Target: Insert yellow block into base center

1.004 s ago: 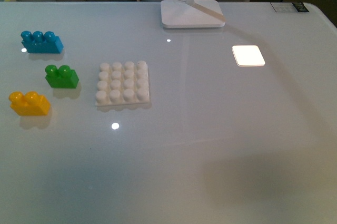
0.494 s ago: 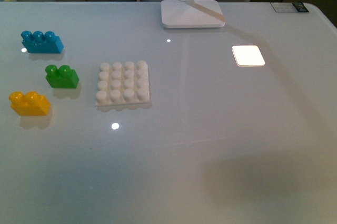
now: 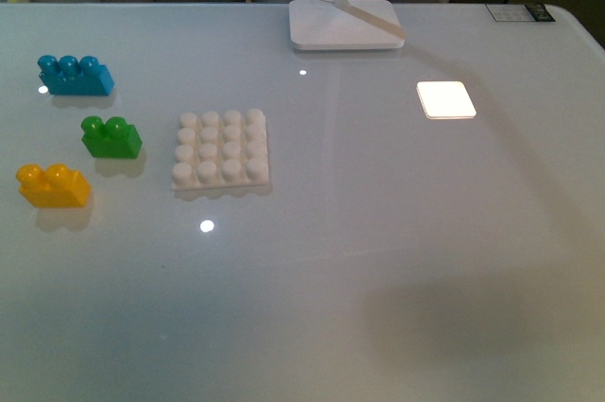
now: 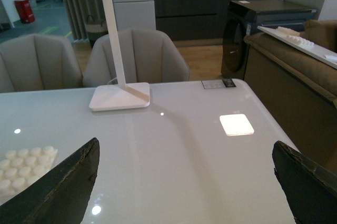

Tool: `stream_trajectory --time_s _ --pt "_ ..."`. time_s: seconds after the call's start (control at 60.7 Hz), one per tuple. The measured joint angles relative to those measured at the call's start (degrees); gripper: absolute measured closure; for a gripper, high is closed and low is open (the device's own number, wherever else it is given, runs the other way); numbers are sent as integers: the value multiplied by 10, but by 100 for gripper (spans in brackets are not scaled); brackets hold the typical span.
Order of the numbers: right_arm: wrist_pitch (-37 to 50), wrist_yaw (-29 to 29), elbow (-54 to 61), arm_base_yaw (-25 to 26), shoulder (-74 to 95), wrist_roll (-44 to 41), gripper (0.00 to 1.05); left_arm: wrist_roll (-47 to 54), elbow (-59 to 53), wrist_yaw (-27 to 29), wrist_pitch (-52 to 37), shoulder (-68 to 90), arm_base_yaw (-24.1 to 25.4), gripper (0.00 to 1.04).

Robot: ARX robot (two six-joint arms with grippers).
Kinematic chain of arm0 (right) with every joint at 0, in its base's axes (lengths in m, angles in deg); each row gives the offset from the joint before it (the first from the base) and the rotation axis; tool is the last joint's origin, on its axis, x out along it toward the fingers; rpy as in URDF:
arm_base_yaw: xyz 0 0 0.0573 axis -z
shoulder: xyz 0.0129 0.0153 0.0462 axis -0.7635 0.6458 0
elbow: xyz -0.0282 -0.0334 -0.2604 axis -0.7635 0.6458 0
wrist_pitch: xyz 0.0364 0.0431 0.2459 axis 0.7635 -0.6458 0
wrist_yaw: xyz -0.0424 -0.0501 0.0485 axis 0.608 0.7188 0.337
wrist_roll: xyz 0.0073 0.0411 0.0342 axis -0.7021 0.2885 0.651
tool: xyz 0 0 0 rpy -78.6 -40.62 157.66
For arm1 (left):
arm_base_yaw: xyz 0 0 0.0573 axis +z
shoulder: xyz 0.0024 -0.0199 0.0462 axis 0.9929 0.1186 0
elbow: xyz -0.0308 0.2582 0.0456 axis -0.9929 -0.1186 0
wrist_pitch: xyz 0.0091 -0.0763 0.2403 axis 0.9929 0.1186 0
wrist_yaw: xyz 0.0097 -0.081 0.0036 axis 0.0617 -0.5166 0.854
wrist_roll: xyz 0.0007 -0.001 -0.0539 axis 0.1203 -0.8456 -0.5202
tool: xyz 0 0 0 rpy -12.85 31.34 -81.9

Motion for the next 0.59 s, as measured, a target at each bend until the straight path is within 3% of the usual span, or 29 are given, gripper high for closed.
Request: stream_trajectory --time_s 0.165,0.346,0.445,0.593 --pt "0 0 0 0 0 0 9 -8 36 24 -204 210 -38 7" --pt "0 0 0 0 0 0 9 20 64 33 -369 406 -54 7" --pt "0 0 0 0 0 0 9 47 92 27 -450 526 -55 7" --pt "0 0 0 0 0 0 9 83 123 20 -500 641 -36 7"
